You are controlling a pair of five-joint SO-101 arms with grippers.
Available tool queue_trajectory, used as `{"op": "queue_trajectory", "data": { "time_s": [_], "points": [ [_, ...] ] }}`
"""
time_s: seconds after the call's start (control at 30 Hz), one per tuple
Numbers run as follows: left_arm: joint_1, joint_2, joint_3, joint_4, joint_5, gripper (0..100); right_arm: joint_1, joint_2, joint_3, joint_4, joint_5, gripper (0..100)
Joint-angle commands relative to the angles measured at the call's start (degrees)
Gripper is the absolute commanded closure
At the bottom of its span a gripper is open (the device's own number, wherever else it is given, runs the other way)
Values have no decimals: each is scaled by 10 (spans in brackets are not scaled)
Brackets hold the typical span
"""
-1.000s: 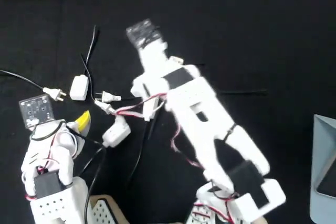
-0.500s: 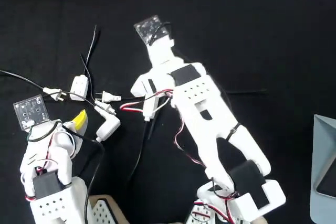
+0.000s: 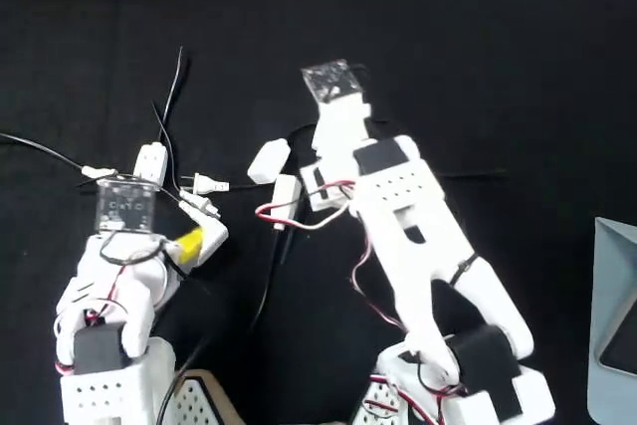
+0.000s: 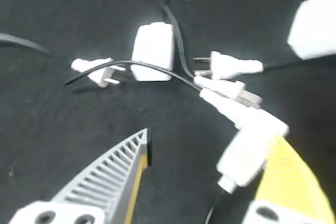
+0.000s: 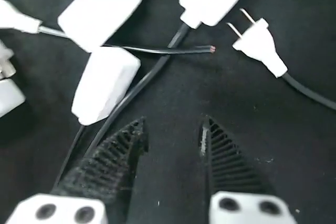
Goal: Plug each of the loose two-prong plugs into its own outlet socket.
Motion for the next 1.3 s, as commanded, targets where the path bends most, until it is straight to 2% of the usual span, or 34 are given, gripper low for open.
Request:
{"op": "queue_trajectory", "data": {
  "time_s": [0.0,0.1,0.27,0.47,0.7,0.9,1.1,1.17,1.27],
  "points": [
    [34,18,-55,21,-24,656,13,-26,33,-68,-4,838],
    [36,93,-80,15,-31,656,13,-25,51,-96,-4,838],
    [38,291,-175,12,-33,656,14,-22,51,-102,-4,838],
    [38,502,-262,11,-89,660,45,-22,48,-103,-4,837],
    [38,675,-274,-106,-89,662,58,-25,46,-104,-19,836],
    [72,755,-277,-177,-89,788,69,-22,51,-131,-33,838],
    [149,778,-274,-178,-88,827,76,-25,51,-131,-33,838],
    [155,775,-276,-178,-81,838,76,-25,51,-131,-33,838],
    [155,775,-298,-174,-68,909,76,-25,51,-131,-33,838]
  ]
}}
